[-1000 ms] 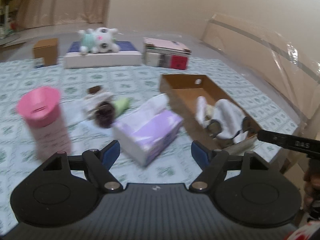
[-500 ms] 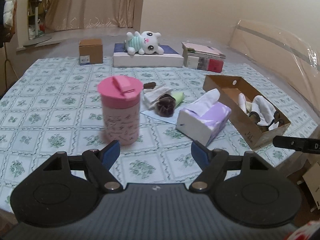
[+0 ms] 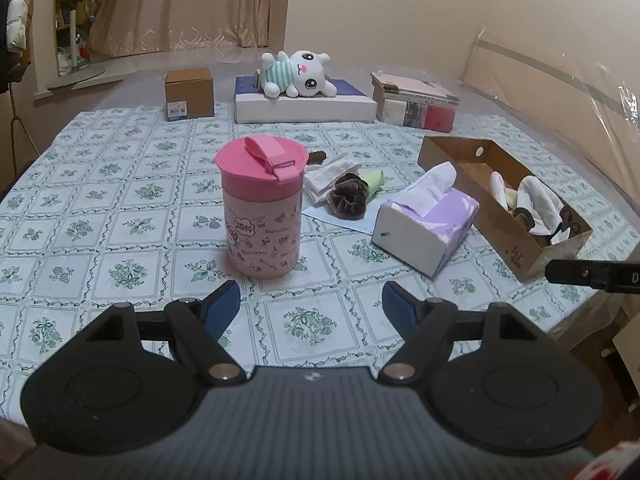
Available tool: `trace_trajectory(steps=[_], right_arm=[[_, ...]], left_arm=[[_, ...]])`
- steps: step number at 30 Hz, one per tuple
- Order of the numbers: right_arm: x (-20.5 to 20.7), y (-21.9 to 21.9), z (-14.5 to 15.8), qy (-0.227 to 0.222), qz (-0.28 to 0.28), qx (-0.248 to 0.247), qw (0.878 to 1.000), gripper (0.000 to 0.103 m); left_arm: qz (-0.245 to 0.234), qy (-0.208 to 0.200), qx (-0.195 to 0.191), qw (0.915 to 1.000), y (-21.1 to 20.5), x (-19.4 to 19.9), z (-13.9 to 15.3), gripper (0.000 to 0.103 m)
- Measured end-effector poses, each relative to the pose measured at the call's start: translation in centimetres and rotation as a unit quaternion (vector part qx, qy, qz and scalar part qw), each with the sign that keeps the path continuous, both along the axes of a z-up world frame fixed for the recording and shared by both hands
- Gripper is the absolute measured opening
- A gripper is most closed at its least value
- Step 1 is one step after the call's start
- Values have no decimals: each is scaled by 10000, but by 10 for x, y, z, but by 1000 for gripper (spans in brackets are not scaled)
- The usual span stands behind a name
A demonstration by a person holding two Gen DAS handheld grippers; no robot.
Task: Organize soft objects
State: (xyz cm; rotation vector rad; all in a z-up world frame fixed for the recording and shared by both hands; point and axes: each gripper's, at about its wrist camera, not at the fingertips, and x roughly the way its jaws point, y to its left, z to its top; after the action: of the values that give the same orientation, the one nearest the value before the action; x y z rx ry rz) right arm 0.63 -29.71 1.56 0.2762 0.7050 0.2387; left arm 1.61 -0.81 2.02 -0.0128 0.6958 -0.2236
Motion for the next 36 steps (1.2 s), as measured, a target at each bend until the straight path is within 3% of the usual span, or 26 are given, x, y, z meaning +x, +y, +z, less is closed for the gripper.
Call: trace_trajectory(steps=[24, 28, 36], right_arm=[[16, 15, -13, 190, 128, -65, 9997, 61], [21, 16, -14, 211, 180, -154, 9995, 61], [48, 21, -7, 5, 386, -524, 9979, 61]], left_arm=[[-181, 233, 87, 9995, 0, 13, -13, 75], [-423, 182, 84, 9989, 1, 16, -9, 75], [-872, -41, 439, 9952, 18, 44, 18, 76]])
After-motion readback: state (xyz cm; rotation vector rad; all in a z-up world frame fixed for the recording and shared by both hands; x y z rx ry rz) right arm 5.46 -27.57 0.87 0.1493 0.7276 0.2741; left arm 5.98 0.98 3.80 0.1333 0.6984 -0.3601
